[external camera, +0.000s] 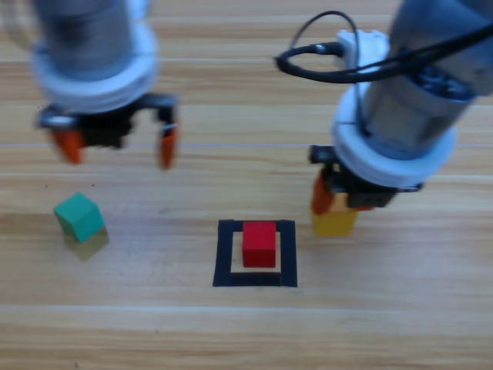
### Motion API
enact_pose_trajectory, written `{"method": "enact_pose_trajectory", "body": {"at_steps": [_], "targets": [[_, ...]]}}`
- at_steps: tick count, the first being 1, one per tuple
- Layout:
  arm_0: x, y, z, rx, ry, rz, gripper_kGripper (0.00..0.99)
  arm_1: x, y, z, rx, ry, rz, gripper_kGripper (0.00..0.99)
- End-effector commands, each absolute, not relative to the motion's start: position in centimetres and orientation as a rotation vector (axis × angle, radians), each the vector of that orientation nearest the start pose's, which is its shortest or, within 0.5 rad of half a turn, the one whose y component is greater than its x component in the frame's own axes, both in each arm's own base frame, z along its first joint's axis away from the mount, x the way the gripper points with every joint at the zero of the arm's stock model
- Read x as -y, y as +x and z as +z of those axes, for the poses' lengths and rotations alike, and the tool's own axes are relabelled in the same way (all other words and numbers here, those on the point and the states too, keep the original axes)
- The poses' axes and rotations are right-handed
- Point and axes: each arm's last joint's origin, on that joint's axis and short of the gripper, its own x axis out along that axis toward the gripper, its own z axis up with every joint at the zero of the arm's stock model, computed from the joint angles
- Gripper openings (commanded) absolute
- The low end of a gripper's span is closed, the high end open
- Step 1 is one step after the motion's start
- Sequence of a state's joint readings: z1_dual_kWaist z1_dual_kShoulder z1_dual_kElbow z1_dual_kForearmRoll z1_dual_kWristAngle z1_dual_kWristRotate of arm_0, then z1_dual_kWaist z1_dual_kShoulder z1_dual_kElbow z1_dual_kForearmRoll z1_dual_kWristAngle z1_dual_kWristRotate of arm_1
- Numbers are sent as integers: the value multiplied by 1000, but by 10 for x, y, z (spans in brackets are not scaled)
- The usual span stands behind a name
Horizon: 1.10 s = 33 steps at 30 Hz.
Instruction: Stack the blocks in the rectangular block: red at the bottom, yellow in the middle, green on top
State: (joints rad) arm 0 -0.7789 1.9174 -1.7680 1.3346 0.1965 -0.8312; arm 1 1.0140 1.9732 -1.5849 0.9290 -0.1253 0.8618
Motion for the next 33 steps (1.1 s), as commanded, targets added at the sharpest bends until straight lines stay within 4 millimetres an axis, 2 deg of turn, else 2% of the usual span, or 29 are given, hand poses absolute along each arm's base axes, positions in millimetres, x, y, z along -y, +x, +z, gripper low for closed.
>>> {"method": "enact_pose_trajectory", "body": {"at_steps": [1,4,10,14,22,26,33], "targets": [[187,253,320,-1405,-37,159,946,-376,207,246,-1378,-102,190,0],[167,244,305,-1413,-85,124,946,-389,210,244,-1377,-102,190,0],[151,248,279,-1425,-144,127,946,-411,219,234,-1390,-109,171,0],[145,255,272,-1412,-218,148,946,-420,223,227,-1396,-115,160,0],[142,260,274,-1343,-423,324,948,-427,227,217,-1397,-121,145,0],[139,271,273,-1333,-487,381,946,-428,228,215,-1392,-125,139,0],[137,277,275,-1290,-605,488,946,-429,229,210,-1390,-136,128,0]]}}
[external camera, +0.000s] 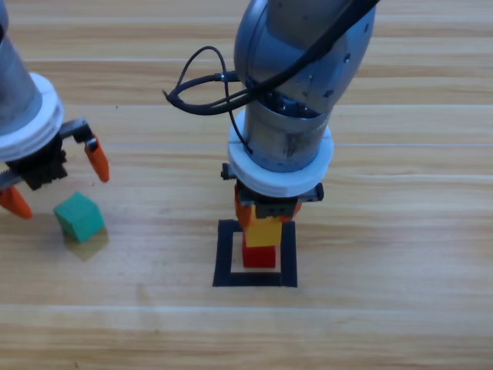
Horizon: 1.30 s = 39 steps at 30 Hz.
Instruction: Stack the blocks in the rectangular block: red at the bottom, yellow in the middle, green on top
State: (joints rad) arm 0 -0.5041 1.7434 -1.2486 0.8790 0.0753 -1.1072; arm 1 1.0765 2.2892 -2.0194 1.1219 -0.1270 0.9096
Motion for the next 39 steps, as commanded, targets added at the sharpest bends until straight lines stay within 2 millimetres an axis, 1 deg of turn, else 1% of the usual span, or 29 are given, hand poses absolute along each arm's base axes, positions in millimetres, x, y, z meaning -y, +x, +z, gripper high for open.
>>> {"method": "enact_pose_trajectory", "body": {"at_steps": [1,6,11,14,18,23,31,33,35,36,37,38,39], "targets": [[137,278,275,-1282,-617,503,946,-429,229,209,-1389,-137,127,0],[138,281,271,-1244,-686,596,945,-429,230,209,-1384,-140,124,0],[145,294,257,-1263,-680,635,945,-430,231,206,-1382,-145,118,0],[146,296,249,-1251,-704,700,946,-431,231,206,-1381,-144,119,0],[150,302,240,-1263,-719,735,948,-431,231,205,-1382,-144,120,0],[151,302,236,-1289,-744,747,946,-432,231,202,-1384,-147,117,0],[147,303,235,-1297,-794,778,948,-432,232,200,-1388,-151,114,0],[145,305,231,-1308,-798,789,946,-432,232,200,-1389,-151,114,0],[145,306,230,-1313,-798,792,948,-433,232,201,-1390,-151,121,272],[145,306,229,-1314,-797,793,946,-434,232,201,-1387,-149,124,630],[144,306,229,-1315,-796,794,946,-434,232,202,-1384,-149,127,959],[144,306,228,-1317,-794,797,946,-432,232,205,-1380,-147,129,988],[144,306,227,-1318,-795,796,946,-431,231,212,-1374,-142,140,990]]}}
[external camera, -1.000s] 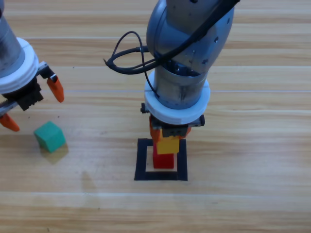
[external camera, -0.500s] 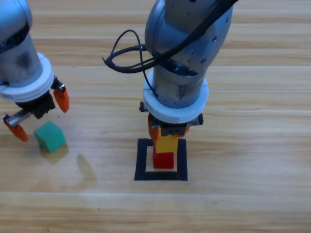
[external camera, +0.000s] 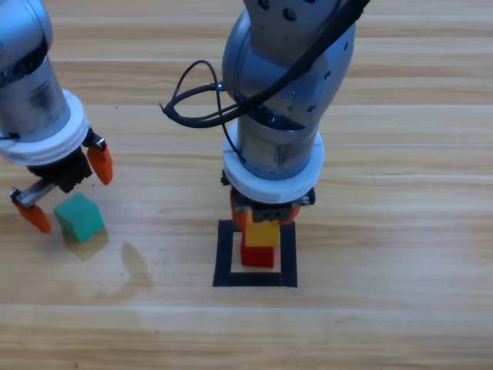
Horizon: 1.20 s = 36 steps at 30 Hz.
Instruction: Stack the blocks in the rectangular block: red at the bottom, yellow in the middle, green on top
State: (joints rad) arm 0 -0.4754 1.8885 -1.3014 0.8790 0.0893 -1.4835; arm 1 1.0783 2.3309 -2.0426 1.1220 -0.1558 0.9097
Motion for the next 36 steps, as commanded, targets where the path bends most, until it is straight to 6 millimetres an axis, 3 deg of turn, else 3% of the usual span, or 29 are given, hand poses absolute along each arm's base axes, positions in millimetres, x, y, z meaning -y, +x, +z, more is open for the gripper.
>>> {"method": "enact_pose_trajectory", "body": {"at_steps": [1,6,8,9,11,13,15,18,22,25,29,36], "targets": [[145,307,226,-1321,-791,798,946,-430,229,219,-1363,-141,153,990],[145,310,219,-1330,-788,804,948,-423,206,285,-1241,-115,289,990],[144,311,216,-1334,-793,802,948,-409,192,322,-1175,-97,368,990],[144,312,215,-1335,-795,803,946,-391,180,349,-1114,-75,443,990],[141,314,212,-1338,-801,807,946,-351,161,375,-1007,-18,577,990],[138,316,207,-1343,-805,809,946,-292,133,385,-832,100,775,990],[133,317,200,-1349,-812,811,946,-247,121,385,-758,145,834,990],[127,317,191,-1356,-819,813,946,-219,123,375,-779,122,778,990],[121,321,185,-1364,-817,818,945,-230,135,353,-871,50,737,986],[119,323,182,-1365,-815,813,945,-254,148,323,-966,-14,717,986],[118,321,174,-1374,-809,812,911,-271,160,292,-1019,-99,652,986],[120,323,158,-1382,-802,815,790,-262,162,284,-951,-161,554,986]]}}
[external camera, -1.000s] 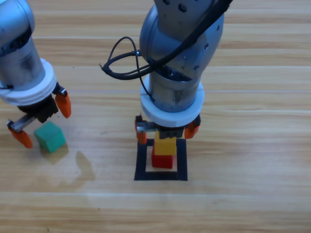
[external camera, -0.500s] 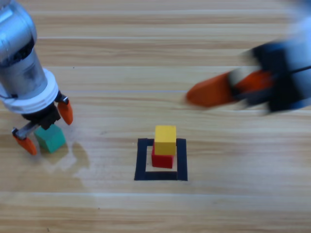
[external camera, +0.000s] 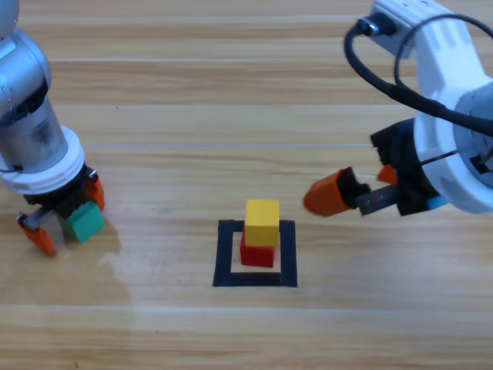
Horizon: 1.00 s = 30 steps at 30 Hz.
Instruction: Stack the blocks in the rectangular block: red at the bottom, yellow in the middle, green on top
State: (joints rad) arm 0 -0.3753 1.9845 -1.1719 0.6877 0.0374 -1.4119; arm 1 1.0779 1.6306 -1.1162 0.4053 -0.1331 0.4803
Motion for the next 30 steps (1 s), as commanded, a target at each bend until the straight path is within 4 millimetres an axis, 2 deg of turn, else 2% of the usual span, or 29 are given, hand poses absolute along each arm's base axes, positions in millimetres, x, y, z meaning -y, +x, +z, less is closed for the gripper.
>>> {"method": "enact_pose_trajectory", "body": {"at_steps": [1,4,5,8,12,14,17,19,20,21,25,27,30], "targets": [[122,324,155,-1384,-798,805,764,-258,162,285,-948,-159,551,986],[132,328,152,-1387,-774,769,672,-245,164,291,-940,-130,536,986],[134,330,152,-1391,-760,757,584,-239,164,294,-935,-116,533,986],[138,332,152,-1393,-735,732,433,-228,165,296,-960,-81,559,986],[143,342,156,-1401,-676,683,201,-224,165,292,-994,-81,595,986],[145,347,163,-1402,-638,633,124,-224,164,290,-1002,-91,606,986],[154,368,189,-1417,-522,502,117,-223,165,289,-1003,-90,607,986],[167,384,216,-1424,-407,376,118,-223,165,289,-1003,-90,607,986],[175,389,231,-1420,-353,331,118,-223,165,289,-1003,-90,607,986],[191,394,258,-1419,-234,213,118,-223,165,289,-1003,-90,607,986],[217,378,301,-1389,-38,12,117,-222,165,290,-1000,-90,609,986],[230,363,308,-1386,43,-69,117,-222,164,290,-998,-90,610,986],[255,342,304,-1401,148,-165,117,-220,163,289,-988,-97,623,986]]}}
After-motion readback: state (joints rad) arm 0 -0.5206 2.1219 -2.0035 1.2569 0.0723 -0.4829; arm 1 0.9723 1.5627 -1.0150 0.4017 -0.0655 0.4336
